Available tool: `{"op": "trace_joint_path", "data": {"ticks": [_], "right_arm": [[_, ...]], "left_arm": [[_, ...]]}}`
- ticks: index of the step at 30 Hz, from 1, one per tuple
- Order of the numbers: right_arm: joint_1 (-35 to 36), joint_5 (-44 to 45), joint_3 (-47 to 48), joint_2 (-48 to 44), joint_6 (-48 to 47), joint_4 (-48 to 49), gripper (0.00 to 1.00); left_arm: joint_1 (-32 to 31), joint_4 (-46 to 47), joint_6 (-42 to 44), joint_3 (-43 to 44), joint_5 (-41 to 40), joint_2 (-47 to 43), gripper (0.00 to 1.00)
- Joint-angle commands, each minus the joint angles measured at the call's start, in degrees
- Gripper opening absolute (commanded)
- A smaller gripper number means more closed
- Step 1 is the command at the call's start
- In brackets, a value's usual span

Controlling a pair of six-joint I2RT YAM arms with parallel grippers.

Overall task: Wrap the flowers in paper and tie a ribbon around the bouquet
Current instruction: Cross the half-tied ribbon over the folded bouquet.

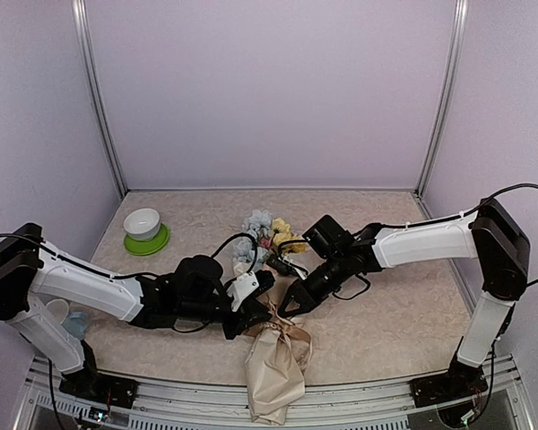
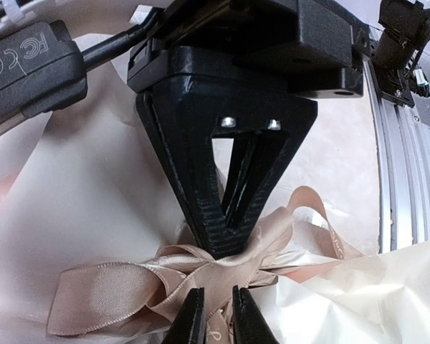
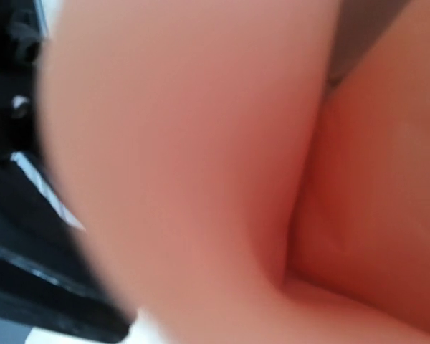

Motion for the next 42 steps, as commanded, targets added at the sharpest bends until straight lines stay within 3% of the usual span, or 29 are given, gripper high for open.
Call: {"op": "trace_joint_path", "data": {"ticks": [1,7,14,19,26,31,36,42], "right_arm": [[-0.59,3.1,1.11,-1.73,0.95,-1.81,0.0],[-1.17,4.29,1.22,-2.09,1.85,-1.76,0.0],[-1.85,5.08,1.01,-3.13,2.85,-1.0,0.04],[-2.03,5.1,-0.14,-3.36,3.22,-0.6,0.05],[-2.31,4.91,-0.31,-4.0,3.43,-0.25,0.05],[-2.43,1.77,-1.23,-3.49,2.16,0.59,0.07],[-2.78,0.12,-2.26,-2.22,1.04,1.29,0.07],[-2.94,-2.49,-2.55,-1.19,-1.08,2.08,0.08]], "left_arm": [[-0.15,-2.09,3.69,0.12,-0.88,-1.78,0.15],[-1.11,-2.54,8.03,0.08,-3.03,-2.9,0.19],[-5.38,-3.58,15.47,3.01,-12.66,0.21,0.3],[-6.09,-2.22,16.88,4.35,-19.04,3.05,0.3],[-6.27,-3.16,17.48,5.72,-18.22,5.42,0.29],[-6.33,-5.59,19.72,5.45,-10.82,2.39,0.32],[-6.36,-15.65,24.16,9.74,-2.49,1.66,0.35],[-5.63,-27.64,26.75,17.81,-1.07,7.71,0.27]]}}
